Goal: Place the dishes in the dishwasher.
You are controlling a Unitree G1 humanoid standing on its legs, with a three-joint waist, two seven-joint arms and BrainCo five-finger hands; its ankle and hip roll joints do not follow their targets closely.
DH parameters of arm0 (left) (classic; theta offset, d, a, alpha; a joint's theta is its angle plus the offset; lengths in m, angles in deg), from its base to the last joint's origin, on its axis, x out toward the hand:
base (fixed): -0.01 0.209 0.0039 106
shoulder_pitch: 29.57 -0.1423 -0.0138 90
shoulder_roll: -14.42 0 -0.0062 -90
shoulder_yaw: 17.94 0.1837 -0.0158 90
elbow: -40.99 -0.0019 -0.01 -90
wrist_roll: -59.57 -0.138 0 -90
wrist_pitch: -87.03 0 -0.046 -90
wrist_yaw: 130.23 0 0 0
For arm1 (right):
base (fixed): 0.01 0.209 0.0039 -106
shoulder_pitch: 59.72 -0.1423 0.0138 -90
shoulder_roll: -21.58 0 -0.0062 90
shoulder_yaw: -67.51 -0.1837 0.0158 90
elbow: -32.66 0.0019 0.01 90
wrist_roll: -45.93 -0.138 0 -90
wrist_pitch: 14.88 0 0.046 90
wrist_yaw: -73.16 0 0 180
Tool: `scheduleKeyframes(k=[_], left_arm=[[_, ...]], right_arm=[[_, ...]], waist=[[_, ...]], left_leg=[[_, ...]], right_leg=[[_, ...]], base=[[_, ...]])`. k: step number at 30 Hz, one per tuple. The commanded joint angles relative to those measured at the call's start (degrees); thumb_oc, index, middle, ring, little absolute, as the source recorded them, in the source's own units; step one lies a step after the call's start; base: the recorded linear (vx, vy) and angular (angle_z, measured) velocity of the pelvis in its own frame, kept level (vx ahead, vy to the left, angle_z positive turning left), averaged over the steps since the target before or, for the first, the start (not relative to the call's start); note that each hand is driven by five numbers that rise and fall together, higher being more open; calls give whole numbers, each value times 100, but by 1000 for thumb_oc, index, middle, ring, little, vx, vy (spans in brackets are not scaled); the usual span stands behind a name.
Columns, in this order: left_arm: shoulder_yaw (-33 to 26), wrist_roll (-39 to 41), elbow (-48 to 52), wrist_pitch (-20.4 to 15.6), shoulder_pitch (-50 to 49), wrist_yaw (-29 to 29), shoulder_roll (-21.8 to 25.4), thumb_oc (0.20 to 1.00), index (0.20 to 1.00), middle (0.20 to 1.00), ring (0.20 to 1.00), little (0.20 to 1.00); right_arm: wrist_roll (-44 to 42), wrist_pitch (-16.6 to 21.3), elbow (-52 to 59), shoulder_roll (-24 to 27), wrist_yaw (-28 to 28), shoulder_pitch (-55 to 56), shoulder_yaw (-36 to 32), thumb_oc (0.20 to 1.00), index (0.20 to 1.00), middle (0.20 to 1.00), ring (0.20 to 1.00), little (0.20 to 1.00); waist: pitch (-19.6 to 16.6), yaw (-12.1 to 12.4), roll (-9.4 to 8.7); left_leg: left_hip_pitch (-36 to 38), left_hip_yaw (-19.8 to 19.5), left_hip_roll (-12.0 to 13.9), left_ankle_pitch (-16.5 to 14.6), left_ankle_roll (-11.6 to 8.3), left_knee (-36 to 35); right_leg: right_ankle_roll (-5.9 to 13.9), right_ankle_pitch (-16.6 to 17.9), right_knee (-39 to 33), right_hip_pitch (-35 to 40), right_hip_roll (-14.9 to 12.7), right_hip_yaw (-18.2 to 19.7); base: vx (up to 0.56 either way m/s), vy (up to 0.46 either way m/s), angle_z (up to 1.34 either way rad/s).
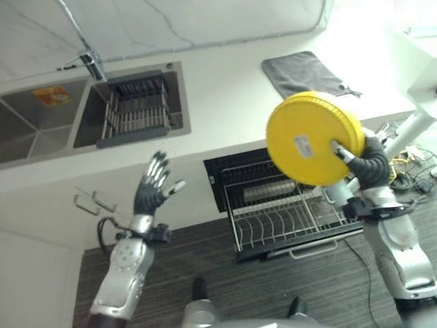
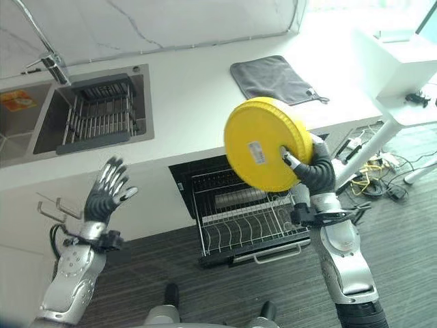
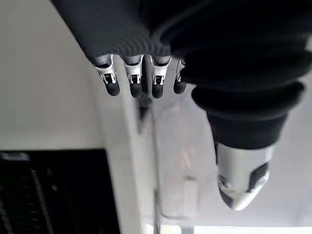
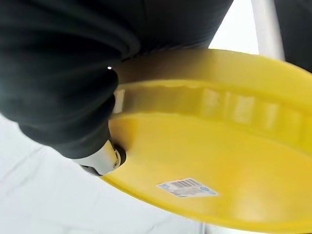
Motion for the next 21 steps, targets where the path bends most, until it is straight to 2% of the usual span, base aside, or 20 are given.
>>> scheduleKeyframes(k=[1, 4, 7, 10, 13, 17, 21], left_arm=[[-90, -286, -339, -239, 176, 216, 357, 1000, 1000, 1000, 1000, 1000], [-164, -238, -1297, -529, 64, 275, 232, 1000, 1000, 1000, 1000, 1000], [-345, 273, -2072, -526, -7, 343, -31, 1000, 1000, 1000, 1000, 1000], [-881, 820, -3391, -653, -53, 310, -497, 1000, 1000, 1000, 1000, 1000], [-1217, 1021, -4116, -620, -84, 225, -750, 1000, 1000, 1000, 1000, 1000], [-1539, 1280, -4841, -539, -9, 244, -921, 1000, 1000, 1000, 1000, 1000], [-1540, 1159, -4990, -538, 25, 352, -871, 1000, 1000, 1000, 1000, 1000]], right_arm=[[1374, 933, 292, 235, 855, -232, -444, 200, 200, 200, 200, 200], [2565, 1027, 173, 504, 1432, -202, -391, 200, 200, 200, 200, 200], [3468, 1091, 57, 744, 1874, -155, -368, 200, 200, 200, 200, 200], [4441, 1108, -203, 1101, 2469, -148, -286, 200, 200, 200, 200, 200], [5121, 1130, -330, 1255, 2851, -48, -260, 200, 200, 200, 200, 200], [5850, 1149, -548, 1462, 3107, 16, 19, 200, 200, 200, 200, 200], [5838, 1410, -852, 1651, 2996, 119, 288, 200, 200, 200, 200, 200]], waist=[[-191, 132, -174], [-217, 183, -212], [-246, 242, -237], [-298, 328, -291], [-334, 323, -318], [-387, 311, -311], [-411, 278, -299]], left_leg=[[197, -245, 61, -275, 133, -8], [204, -232, 64, -278, 147, -8], [187, -240, 66, -273, 145, -8], [188, -307, 76, -278, 144, -8], [169, -310, 94, -272, 143, -8], [156, -331, 89, -274, 148, -8], [159, -326, 76, -277, 150, -8]], right_leg=[[38, -129, 2, 144, -27, 310], [59, -140, 2, 181, -22, 289], [61, -167, 2, 205, 0, 290], [61, -216, 2, 253, 41, 275], [63, -240, 2, 250, 74, 296], [81, -272, 2, 242, 98, 349], [95, -293, 2, 257, 104, 373]], base=[[9, 32, 12], [18, 4, 11], [3, 0, 1], [6, -11, 0], [4, -11, 0], [0, 0, 0], [1, 8, 0]])
